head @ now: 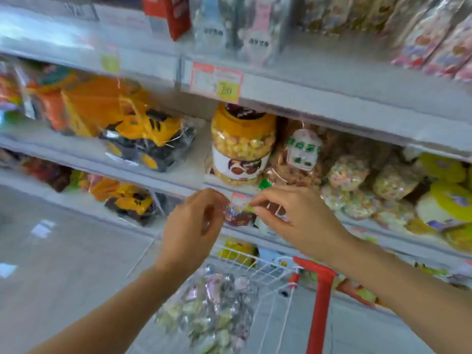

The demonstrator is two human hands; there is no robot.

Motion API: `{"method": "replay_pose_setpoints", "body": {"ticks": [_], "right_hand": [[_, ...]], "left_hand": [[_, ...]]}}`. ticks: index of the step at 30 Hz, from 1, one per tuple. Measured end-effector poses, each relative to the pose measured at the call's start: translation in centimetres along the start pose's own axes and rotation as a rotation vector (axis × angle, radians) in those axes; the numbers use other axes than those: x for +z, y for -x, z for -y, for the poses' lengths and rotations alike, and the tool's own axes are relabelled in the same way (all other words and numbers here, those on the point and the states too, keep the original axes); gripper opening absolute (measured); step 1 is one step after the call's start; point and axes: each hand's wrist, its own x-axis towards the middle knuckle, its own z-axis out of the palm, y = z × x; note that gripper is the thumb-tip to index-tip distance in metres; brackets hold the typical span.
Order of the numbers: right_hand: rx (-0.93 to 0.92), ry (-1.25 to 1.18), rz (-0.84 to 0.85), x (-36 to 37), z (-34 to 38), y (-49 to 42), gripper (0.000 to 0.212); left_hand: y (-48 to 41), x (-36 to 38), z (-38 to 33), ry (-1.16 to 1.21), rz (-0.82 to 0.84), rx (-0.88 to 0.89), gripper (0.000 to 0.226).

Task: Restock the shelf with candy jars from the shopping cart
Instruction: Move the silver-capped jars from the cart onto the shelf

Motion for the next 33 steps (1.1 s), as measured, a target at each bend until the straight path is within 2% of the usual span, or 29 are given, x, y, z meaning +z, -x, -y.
{"method": "replay_pose_setpoints", "body": {"ticks": [3,5,8,14,18,21,26,31,33], "right_hand": [[0.118,0.037,0.180,8.5,-2.2,1.4,0.018],[0.133,0.137,0.230,13.4,-3.5,2.9,0.031],[0.147,0.286,0.223,18.8,-5.6,4.1,0.054],[0.219,0.450,0.252,26.1,-8.0,6.5,0.073],[0.244,0.519,0.123,28.0,-8.3,7.2,0.076],[0.218,0.540,0.090,28.5,-8.3,7.4,0.076],[0.263,0.522,0.096,28.9,-8.0,7.2,0.074],[0.059,0.452,0.210,29.7,-7.0,5.1,0.068],[0.064,0.440,0.216,29.9,-6.7,4.2,0.065]], "left_hand": [[5.8,2.1,6.8,-0.073,0.164,-0.283,0.020],[9.4,3.6,10.4,-0.109,0.282,-0.429,0.023],[13.5,5.8,14.1,-0.114,0.429,-0.551,0.026],[16.7,10.2,18.4,-0.180,0.651,-0.684,0.046],[17.2,12.6,20.6,-0.223,0.693,-0.734,0.050],[17.5,13.9,21.8,-0.240,0.713,-0.738,0.055],[17.6,15.2,23.2,-0.304,0.735,-0.793,0.065],[17.4,15.9,24.2,-0.336,0.701,-0.885,0.071],[17.4,16.0,24.6,-0.390,0.678,-0.883,0.073]]}}
